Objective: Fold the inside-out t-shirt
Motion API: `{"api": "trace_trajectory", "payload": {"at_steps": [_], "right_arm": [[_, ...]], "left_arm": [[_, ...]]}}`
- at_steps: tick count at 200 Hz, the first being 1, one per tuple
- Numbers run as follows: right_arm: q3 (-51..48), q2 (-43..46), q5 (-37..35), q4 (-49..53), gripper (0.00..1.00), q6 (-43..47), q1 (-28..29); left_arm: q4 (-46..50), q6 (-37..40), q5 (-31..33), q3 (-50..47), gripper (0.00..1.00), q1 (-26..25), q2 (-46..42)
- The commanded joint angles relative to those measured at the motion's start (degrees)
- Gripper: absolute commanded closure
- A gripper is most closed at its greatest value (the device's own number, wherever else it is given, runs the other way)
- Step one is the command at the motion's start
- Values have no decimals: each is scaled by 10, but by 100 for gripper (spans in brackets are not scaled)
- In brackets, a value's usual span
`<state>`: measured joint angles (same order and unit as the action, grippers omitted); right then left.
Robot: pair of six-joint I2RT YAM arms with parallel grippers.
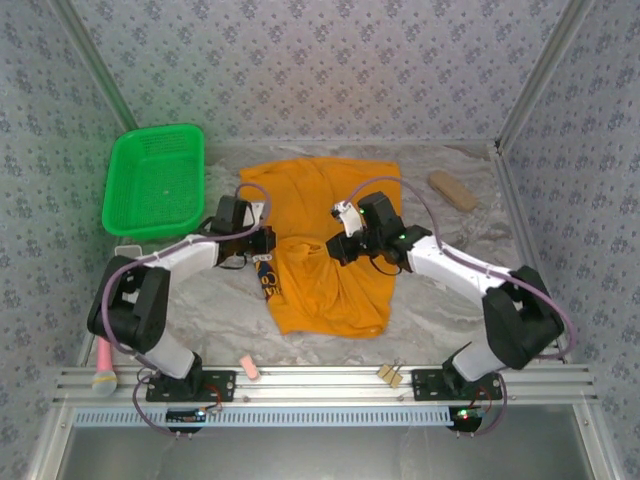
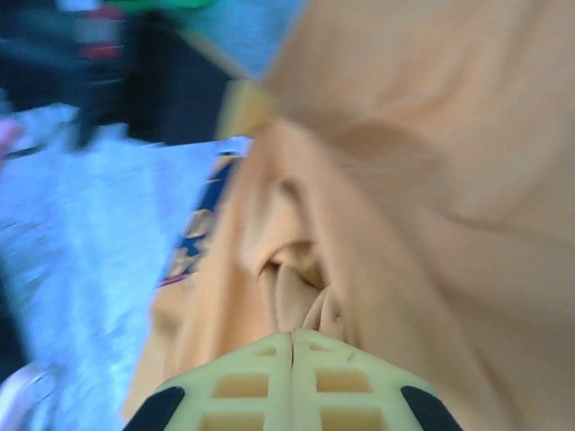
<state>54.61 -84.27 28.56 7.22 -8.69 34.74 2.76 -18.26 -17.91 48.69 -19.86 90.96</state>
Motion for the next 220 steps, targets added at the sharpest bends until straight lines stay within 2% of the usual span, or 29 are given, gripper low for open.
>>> {"api": "trace_trajectory", "payload": {"at_steps": [1, 21, 32, 50, 62, 73, 88, 100, 109, 129, 149, 170, 200, 220], "right_arm": [[-52, 14, 176, 21, 100, 47, -10], [-89, -3, 165, 8, 100, 57, 0], [-100, -14, 128, 21, 100, 73, 17], [-120, -27, 86, 40, 100, 94, 58], [-128, -34, 72, 41, 92, 88, 72], [-128, -34, 78, 38, 86, 78, 78], [-113, -29, 78, 50, 72, 76, 82], [-94, -26, 60, 65, 64, 76, 81], [-77, -26, 42, 74, 61, 71, 78], [-35, -33, 19, 85, 59, 55, 75], [-7, -38, 17, 77, 58, 45, 74], [18, -57, -51, 83, 51, 31, 74], [12, -98, -83, 61, 51, 7, 90], [-3, -121, -104, 29, 52, -32, 105]], "left_arm": [[-3, 16, 28, 20, 100, 5, 42], [-41, 3, 21, 6, 100, 4, 60], [-53, -5, 21, -4, 100, 4, 60], [-26, 5, 31, 5, 100, 5, 73], [13, 16, 29, 22, 100, 5, 81], [36, 18, 19, 27, 94, 5, 79], [46, 13, -6, 19, 83, 5, 58], [53, -6, -18, 9, 74, 4, 24], [69, -17, -29, 4, 67, 1, -8], [126, -26, -21, 6, 60, -29, -70], [148, -47, -36, 2, 59, -61, -94], [158, -62, -40, -9, 59, -92, -98], [129, -97, -25, -51, 59, -113, -85], [104, -123, -12, -66, 62, -121, -69]]}}
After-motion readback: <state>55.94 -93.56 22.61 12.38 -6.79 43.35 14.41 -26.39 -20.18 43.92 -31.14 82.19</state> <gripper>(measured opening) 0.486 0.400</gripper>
